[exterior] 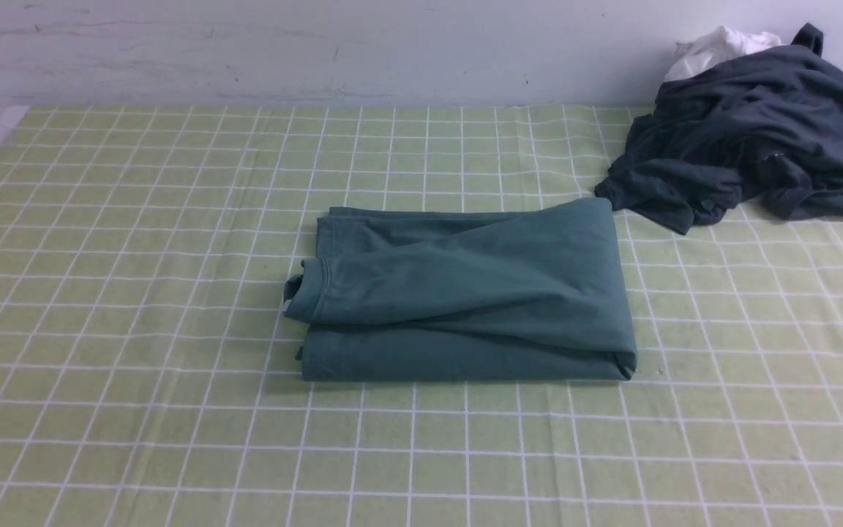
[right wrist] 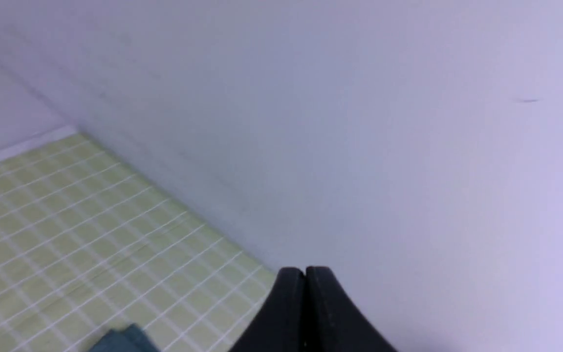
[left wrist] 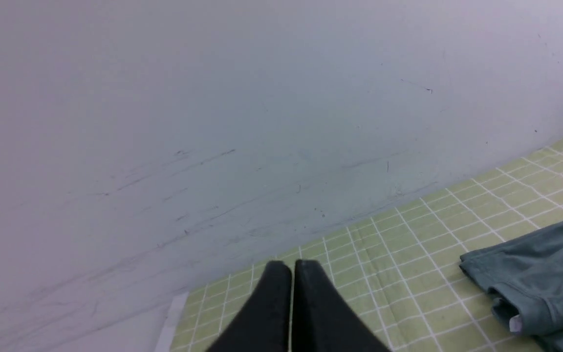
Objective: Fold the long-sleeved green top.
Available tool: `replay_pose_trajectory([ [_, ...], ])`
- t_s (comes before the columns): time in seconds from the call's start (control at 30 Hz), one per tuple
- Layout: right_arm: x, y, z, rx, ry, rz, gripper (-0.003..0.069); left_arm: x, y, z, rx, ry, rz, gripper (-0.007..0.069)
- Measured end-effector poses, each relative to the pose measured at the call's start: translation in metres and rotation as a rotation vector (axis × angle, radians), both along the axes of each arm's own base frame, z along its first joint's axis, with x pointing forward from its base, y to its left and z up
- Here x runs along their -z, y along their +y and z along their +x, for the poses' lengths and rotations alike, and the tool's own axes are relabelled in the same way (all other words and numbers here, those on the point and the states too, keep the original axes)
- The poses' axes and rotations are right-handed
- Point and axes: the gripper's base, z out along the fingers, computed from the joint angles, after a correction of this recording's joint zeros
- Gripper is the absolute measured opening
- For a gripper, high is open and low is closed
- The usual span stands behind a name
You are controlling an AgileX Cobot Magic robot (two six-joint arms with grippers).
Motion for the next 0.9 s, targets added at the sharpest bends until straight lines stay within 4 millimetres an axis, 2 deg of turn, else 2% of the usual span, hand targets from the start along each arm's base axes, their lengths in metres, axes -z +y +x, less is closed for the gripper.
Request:
replay_pose_trajectory([
  [0.03,0.005,-0.012,-0.018,0.041,-0.021,-0.006,-0.0013,0.001,0.000,0.000,-0.003,0.001,0.014,-0.0004],
  [0.1,0.019,-0.024,-0.048,0.091,-0.084,-0.013,-0.0013,0.001,0.000,0.000,-0.005,-0.005,0.027,-0.0004],
  [0.13,0.021,-0.025,-0.050,0.094,-0.090,-0.012,-0.0013,0.001,0.000,0.000,-0.005,-0.005,0.027,-0.0004],
  [0.2,0.054,-0.034,-0.078,0.146,-0.198,0.021,-0.0013,0.001,0.000,0.000,-0.005,-0.005,0.029,-0.0004],
  [0.23,0.058,-0.038,-0.089,0.169,-0.269,0.044,-0.0013,0.001,0.000,0.000,-0.005,-0.005,0.029,-0.0004],
  [0.27,0.085,-0.043,-0.095,0.211,-0.323,0.071,-0.0013,0.001,0.000,0.000,-0.006,-0.005,0.030,-0.0004],
  [0.3,0.091,-0.048,-0.105,0.243,-0.402,0.099,-0.0013,0.001,0.000,0.000,-0.006,-0.005,0.030,-0.0004],
  [0.33,0.106,-0.052,-0.111,0.276,-0.451,0.118,-0.0013,0.001,0.000,0.000,-0.006,-0.005,0.030,-0.0004],
  [0.37,0.142,-0.058,-0.118,0.330,-0.496,0.147,-0.0013,0.001,0.000,0.000,-0.006,-0.004,0.030,-0.0004],
  [0.4,0.139,-0.060,-0.122,0.337,-0.526,0.157,-0.0013,0.001,0.000,0.000,-0.006,-0.004,0.030,-0.0004],
  [0.43,0.175,-0.066,-0.132,0.388,-0.565,0.186,-0.0013,0.001,0.000,0.000,-0.006,-0.004,0.030,-0.0004],
  [0.47,0.189,-0.068,-0.134,0.403,-0.561,0.193,-0.0013,0.001,0.000,0.000,-0.007,-0.004,0.031,-0.0004],
  [0.57,0.252,-0.073,-0.147,0.433,-0.490,0.260,-0.0013,0.001,0.000,0.000,-0.007,-0.004,0.032,-0.0004],
  [0.6,0.259,-0.074,-0.149,0.433,-0.476,0.272,-0.0013,0.001,0.000,0.000,-0.007,-0.004,0.032,-0.0004],
  [0.63,0.291,-0.074,-0.154,0.425,-0.389,0.307,-0.0013,0.001,0.000,0.000,-0.008,-0.002,0.032,-0.0004],
  [0.67,0.306,-0.073,-0.156,0.418,-0.345,0.320,-0.0013,0.001,0.000,0.000,-0.008,-0.001,0.032,-0.0004],
  [0.8,0.348,-0.072,-0.163,0.410,-0.199,0.392,-0.0013,0.001,0.001,0.000,-0.010,0.001,0.032,-0.0004],
  [0.83,0.350,-0.072,-0.163,0.411,-0.191,0.400,-0.0013,0.001,0.001,0.000,-0.010,0.001,0.032,-0.0004],
  [0.9,0.369,-0.072,-0.167,0.425,-0.091,0.504,-0.0013,0.001,0.001,0.000,-0.010,0.001,0.032,-0.0004],
])
